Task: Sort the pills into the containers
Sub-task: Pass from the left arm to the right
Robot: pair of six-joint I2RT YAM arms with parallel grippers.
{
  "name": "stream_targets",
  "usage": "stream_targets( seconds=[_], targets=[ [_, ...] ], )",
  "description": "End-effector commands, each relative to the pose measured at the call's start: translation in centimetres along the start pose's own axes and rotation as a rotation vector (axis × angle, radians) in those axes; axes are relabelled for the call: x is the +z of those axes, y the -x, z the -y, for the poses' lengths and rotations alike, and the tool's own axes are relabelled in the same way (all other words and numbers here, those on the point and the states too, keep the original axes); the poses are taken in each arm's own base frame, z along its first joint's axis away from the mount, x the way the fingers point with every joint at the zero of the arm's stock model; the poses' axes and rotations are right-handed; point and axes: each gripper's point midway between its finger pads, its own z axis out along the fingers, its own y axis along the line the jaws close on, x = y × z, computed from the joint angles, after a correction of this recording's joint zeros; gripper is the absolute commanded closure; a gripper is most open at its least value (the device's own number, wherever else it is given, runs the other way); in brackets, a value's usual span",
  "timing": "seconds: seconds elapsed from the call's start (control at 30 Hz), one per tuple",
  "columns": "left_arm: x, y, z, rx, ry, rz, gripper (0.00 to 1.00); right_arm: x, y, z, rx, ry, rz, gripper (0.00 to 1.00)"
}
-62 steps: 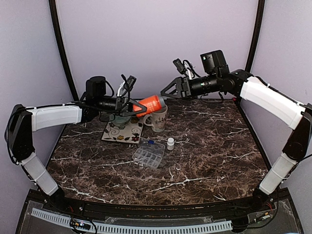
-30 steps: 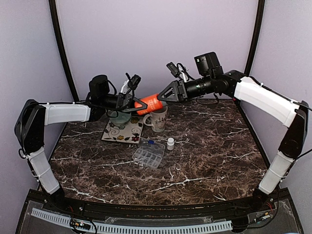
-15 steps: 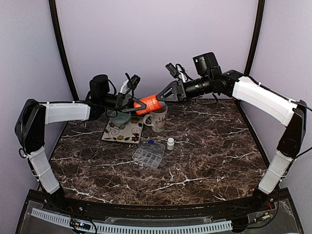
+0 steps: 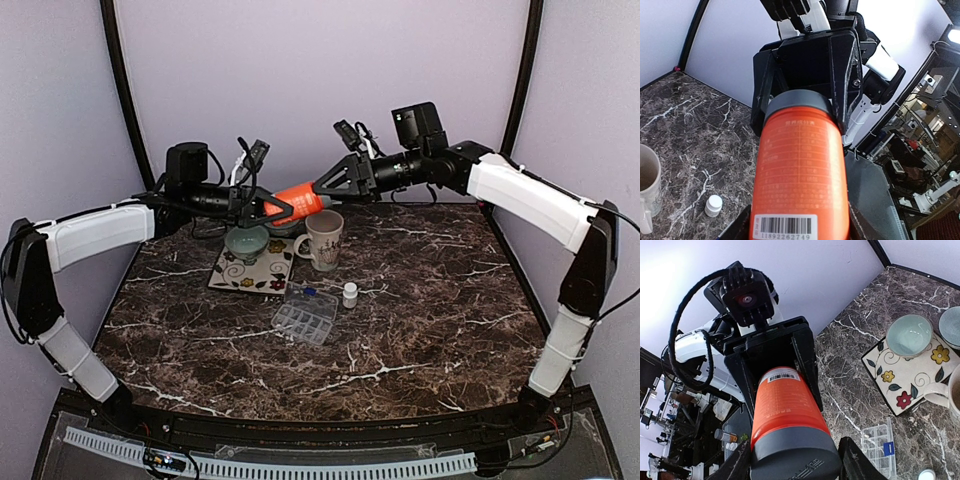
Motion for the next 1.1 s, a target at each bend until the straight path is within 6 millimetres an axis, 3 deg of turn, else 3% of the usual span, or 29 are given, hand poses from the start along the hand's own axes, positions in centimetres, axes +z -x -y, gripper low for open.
stream_targets(
  seconds=[0.0, 0.27, 0.77, 1.07],
  targets=[
    [0.3, 2.9, 1.0, 0.350, 0.184, 0.079, 1.00, 1.5, -0.9, 2.1, 0.227, -0.044, -0.037, 0.91],
    [2.0, 2.0, 1.7, 0.541, 0.316, 0.036, 0.99, 1.6, -0.9, 2.1, 0.295, 0.002, -0.040, 0.94],
    [0.4, 2.1, 0.7, 0.789, 0.591, 0.056, 0.98, 1.9, -2.1, 2.2, 0.362, 0.046, -0.077, 0.98],
    [0.6, 1.8, 0.6, 0.983, 0.760, 0.038, 0.98, 1.9, -2.3, 2.3, 0.377, 0.044, -0.073, 0.99]
  ],
)
